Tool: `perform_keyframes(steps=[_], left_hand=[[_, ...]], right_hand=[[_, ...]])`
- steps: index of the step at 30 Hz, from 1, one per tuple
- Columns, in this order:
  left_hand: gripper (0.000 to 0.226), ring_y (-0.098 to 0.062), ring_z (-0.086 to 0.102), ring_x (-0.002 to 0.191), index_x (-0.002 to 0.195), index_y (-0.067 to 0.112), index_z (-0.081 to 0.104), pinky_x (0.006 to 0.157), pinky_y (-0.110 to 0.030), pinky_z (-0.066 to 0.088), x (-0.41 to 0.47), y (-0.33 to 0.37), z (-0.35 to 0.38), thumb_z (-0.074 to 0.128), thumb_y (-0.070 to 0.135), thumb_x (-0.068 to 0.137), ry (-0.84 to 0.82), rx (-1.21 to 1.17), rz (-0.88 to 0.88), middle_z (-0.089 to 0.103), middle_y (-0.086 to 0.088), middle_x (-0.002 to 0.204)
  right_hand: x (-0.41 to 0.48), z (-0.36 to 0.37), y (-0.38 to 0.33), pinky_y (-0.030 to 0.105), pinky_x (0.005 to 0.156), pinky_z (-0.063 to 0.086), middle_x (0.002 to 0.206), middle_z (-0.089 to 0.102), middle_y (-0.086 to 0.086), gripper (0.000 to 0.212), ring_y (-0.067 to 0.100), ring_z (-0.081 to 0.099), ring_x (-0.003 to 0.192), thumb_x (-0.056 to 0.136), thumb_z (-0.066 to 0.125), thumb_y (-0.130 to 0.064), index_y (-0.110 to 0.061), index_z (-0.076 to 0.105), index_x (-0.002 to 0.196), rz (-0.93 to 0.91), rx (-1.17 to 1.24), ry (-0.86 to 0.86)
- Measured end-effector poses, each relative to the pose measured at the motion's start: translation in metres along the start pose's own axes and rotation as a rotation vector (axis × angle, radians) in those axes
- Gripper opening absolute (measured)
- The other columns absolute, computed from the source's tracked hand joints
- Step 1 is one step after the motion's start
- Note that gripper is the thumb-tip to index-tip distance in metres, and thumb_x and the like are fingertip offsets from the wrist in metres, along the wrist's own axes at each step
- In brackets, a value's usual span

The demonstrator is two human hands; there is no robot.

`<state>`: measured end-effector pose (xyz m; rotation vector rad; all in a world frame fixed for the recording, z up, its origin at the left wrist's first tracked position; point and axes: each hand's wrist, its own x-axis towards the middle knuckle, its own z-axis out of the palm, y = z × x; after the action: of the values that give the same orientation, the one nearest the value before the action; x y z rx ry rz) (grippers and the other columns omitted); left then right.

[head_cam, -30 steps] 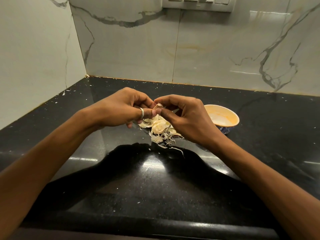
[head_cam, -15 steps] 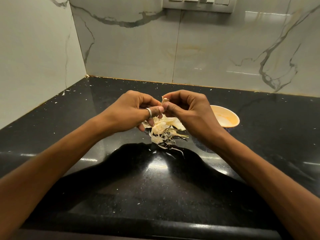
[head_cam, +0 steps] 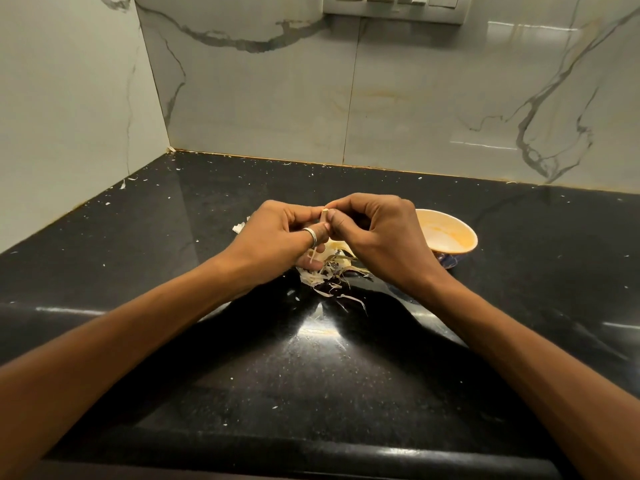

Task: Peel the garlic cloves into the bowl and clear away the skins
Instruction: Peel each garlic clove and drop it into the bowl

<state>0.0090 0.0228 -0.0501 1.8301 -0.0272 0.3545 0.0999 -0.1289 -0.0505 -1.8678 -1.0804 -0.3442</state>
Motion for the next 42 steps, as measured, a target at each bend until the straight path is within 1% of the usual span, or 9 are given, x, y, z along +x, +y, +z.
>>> perform_keyframes(steps=[8, 11, 14, 17, 21, 26, 37, 40, 42], left_hand=[[0.018, -0.015, 0.060, 0.061, 0.108, 0.018, 0.078, 0.060, -0.026, 0.054, 0.001, -0.016, 0.002, 0.062, 0.017, 0.100, 0.083, 0.212, 0.131, 0.063, -0.029, 0.073], [0.017, -0.010, 0.057, 0.058, 0.106, 0.024, 0.079, 0.059, -0.037, 0.051, 0.000, -0.019, 0.002, 0.063, 0.022, 0.099, 0.128, 0.317, 0.169, 0.066, -0.021, 0.067], [0.017, -0.014, 0.054, 0.058, 0.105, 0.029, 0.079, 0.062, -0.042, 0.052, 0.000, -0.022, 0.003, 0.064, 0.027, 0.097, 0.157, 0.365, 0.193, 0.065, -0.020, 0.067], [0.020, -0.023, 0.069, 0.067, 0.109, 0.030, 0.077, 0.068, -0.043, 0.056, -0.001, -0.021, 0.002, 0.063, 0.031, 0.095, 0.175, 0.409, 0.209, 0.071, -0.011, 0.067], [0.020, -0.008, 0.070, 0.064, 0.109, 0.026, 0.078, 0.068, -0.035, 0.057, -0.001, -0.022, 0.002, 0.063, 0.024, 0.096, 0.180, 0.448, 0.234, 0.071, 0.002, 0.063], [0.018, -0.012, 0.071, 0.065, 0.107, 0.023, 0.079, 0.067, -0.035, 0.058, -0.001, -0.023, 0.002, 0.064, 0.019, 0.096, 0.180, 0.435, 0.242, 0.072, 0.003, 0.065], [0.012, 0.002, 0.067, 0.061, 0.098, 0.017, 0.080, 0.055, -0.013, 0.049, -0.003, -0.019, 0.004, 0.069, 0.014, 0.094, 0.231, 0.460, 0.282, 0.072, -0.001, 0.067], [0.017, -0.012, 0.067, 0.062, 0.091, 0.013, 0.080, 0.058, -0.027, 0.052, -0.001, -0.021, 0.004, 0.067, 0.024, 0.092, 0.259, 0.501, 0.301, 0.068, -0.007, 0.065], [0.017, -0.019, 0.067, 0.065, 0.091, 0.013, 0.080, 0.056, -0.023, 0.050, 0.000, -0.022, 0.003, 0.066, 0.023, 0.092, 0.262, 0.509, 0.304, 0.068, -0.011, 0.065]], right_hand=[[-0.002, 0.001, 0.002, 0.037, 0.071, 0.061, 0.083, 0.077, -0.003, 0.012, 0.008, 0.073, 0.075, 0.095, 0.068, -0.016, -0.013, 0.080, 0.098, -0.028, -0.012, -0.012], [-0.003, 0.002, 0.004, 0.039, 0.072, 0.062, 0.084, 0.077, -0.001, 0.012, 0.009, 0.074, 0.077, 0.096, 0.068, -0.016, -0.012, 0.079, 0.100, -0.023, 0.006, -0.039], [-0.004, 0.002, 0.005, 0.038, 0.073, 0.062, 0.084, 0.077, -0.002, 0.012, 0.007, 0.074, 0.077, 0.095, 0.069, -0.015, -0.011, 0.079, 0.099, -0.024, 0.009, -0.031], [-0.006, 0.004, 0.004, 0.036, 0.071, 0.061, 0.084, 0.077, -0.002, 0.012, 0.006, 0.073, 0.076, 0.095, 0.069, -0.015, -0.011, 0.079, 0.099, -0.041, 0.000, -0.022], [-0.008, 0.006, 0.004, 0.039, 0.068, 0.060, 0.082, 0.076, -0.002, 0.013, 0.010, 0.073, 0.074, 0.095, 0.067, -0.016, -0.010, 0.079, 0.097, -0.051, -0.009, 0.001], [-0.009, 0.007, 0.002, 0.038, 0.064, 0.057, 0.078, 0.076, -0.004, 0.014, 0.010, 0.072, 0.070, 0.095, 0.067, -0.018, -0.012, 0.080, 0.093, -0.038, -0.018, 0.034], [-0.006, 0.014, 0.002, 0.047, 0.068, 0.062, 0.074, 0.077, -0.001, 0.015, 0.019, 0.075, 0.072, 0.089, 0.067, -0.018, -0.015, 0.081, 0.084, 0.134, 0.176, 0.069], [-0.006, 0.014, 0.005, 0.049, 0.075, 0.063, 0.077, 0.078, 0.002, 0.015, 0.020, 0.077, 0.076, 0.088, 0.067, -0.018, -0.012, 0.080, 0.085, 0.217, 0.296, 0.047], [-0.006, 0.015, 0.006, 0.049, 0.077, 0.063, 0.078, 0.078, 0.003, 0.017, 0.022, 0.077, 0.077, 0.087, 0.067, -0.021, -0.011, 0.081, 0.086, 0.229, 0.312, 0.038]])
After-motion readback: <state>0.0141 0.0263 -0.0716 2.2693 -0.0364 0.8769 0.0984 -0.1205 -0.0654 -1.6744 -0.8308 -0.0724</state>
